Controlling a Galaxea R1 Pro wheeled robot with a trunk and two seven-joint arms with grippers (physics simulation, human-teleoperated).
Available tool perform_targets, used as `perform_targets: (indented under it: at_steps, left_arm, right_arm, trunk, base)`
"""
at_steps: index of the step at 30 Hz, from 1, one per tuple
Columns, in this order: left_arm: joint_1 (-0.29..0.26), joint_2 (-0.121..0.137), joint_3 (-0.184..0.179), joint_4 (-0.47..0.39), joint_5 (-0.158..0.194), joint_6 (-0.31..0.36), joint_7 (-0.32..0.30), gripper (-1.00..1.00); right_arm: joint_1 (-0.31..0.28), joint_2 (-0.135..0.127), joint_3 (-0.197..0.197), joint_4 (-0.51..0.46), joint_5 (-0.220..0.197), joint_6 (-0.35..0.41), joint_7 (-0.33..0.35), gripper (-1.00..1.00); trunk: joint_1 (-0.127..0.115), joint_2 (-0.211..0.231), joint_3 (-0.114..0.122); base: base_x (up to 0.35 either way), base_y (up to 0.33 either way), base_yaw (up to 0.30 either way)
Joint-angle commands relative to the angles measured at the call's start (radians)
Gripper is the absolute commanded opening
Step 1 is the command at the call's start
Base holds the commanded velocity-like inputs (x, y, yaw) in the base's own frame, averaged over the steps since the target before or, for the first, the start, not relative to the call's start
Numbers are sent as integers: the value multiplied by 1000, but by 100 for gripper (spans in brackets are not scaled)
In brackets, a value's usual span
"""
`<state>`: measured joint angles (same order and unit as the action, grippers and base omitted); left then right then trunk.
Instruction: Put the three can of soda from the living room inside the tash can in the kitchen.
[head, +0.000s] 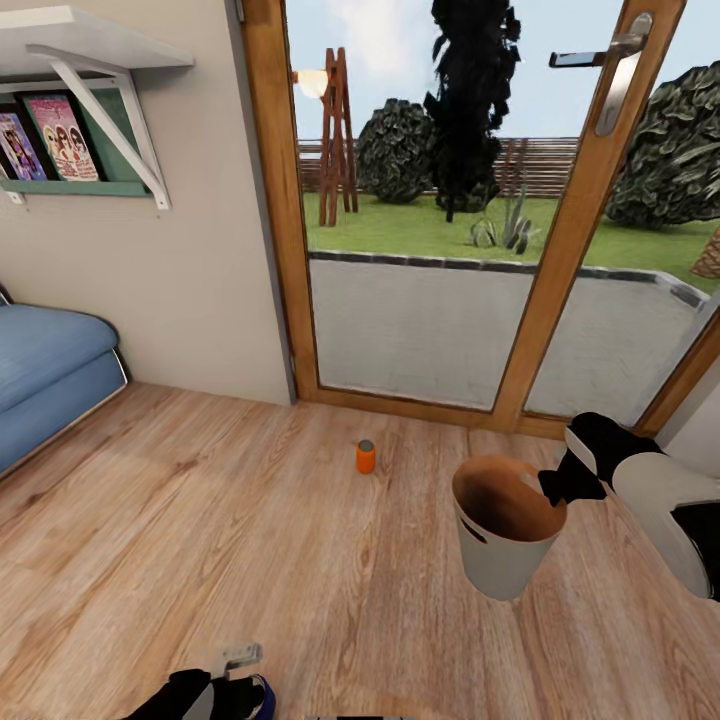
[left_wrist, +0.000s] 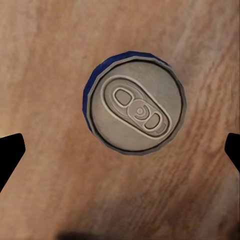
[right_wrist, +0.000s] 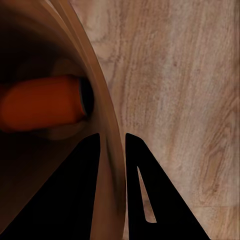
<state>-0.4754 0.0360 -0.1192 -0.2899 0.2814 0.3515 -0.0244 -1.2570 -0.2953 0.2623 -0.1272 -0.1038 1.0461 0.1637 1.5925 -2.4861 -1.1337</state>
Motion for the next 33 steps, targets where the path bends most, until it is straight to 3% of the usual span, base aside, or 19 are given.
perform_targets:
  at_steps: [1,21,33]
  left_arm:
    - [0,-5,-1,0,0,-1,0,100]
    - [-3,-19,-16,-11,1,-1,-1,100]
    - [-3,-18,-16,-11,1,-58,-2,100]
  right_arm:
    - [-1,0,-12,0,-20,1,5,-100]
    - [0,4,-12,0,-20,1,5,-100]
    - [-1,4,-12,0,-20,1,5,-100]
  trunk:
    - [0,0,0]
    - [0,0,0]
    - [0,0,0]
  base:
    - [0,0,0]
    - [0,0,0]
    - [0,0,0]
